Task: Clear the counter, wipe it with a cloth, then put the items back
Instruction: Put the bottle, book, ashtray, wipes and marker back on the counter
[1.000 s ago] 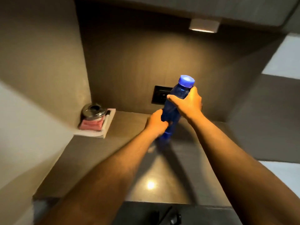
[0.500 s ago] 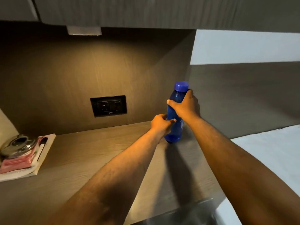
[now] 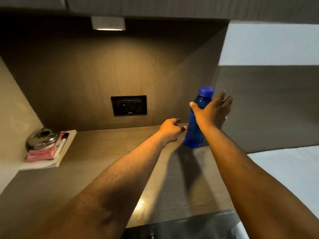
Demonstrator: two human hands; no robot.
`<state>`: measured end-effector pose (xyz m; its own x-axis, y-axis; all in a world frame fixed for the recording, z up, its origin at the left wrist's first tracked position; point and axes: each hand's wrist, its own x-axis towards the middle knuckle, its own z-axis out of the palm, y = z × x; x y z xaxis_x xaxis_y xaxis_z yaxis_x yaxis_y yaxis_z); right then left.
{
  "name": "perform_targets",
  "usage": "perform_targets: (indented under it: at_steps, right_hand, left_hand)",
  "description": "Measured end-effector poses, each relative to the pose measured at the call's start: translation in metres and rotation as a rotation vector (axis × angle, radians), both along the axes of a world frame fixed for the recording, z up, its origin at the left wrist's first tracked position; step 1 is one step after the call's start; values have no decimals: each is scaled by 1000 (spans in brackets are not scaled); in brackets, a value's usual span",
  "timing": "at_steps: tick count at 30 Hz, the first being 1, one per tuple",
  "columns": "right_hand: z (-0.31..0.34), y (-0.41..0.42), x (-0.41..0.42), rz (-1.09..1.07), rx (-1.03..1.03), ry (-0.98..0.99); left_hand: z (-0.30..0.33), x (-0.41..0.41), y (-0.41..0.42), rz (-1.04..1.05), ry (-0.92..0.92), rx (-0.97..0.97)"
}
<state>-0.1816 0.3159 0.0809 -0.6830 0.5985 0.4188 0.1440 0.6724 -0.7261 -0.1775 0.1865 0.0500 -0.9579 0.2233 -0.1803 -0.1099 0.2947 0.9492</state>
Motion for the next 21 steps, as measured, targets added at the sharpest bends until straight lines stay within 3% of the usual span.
perform_targets:
  at_steps: [2, 4, 8, 11, 15, 19, 21]
  right_hand:
    - [1, -34, 10, 41, 142, 196]
    - [1, -82, 15, 208, 185, 265]
    - [-5, -178, 21, 532, -14, 99]
    - [-21, -241, 25, 708, -43, -122]
    - [-37, -321, 22, 912, 15, -306]
    - [-46, -386, 7, 1060, 196, -314]
    - [-52, -412, -9, 1087, 234, -331]
  left_hand:
    - [-2, 1, -32, 54, 49, -38]
    - [-4, 4, -76, 132, 96, -118]
    - [-5, 11, -183, 361, 128, -290]
    - [-8, 23, -264, 550, 101, -293]
    - [-16, 49, -355, 735, 85, -238]
    - [-24, 58, -405, 821, 86, -29]
    - [-28, 54, -418, 827, 82, -39]
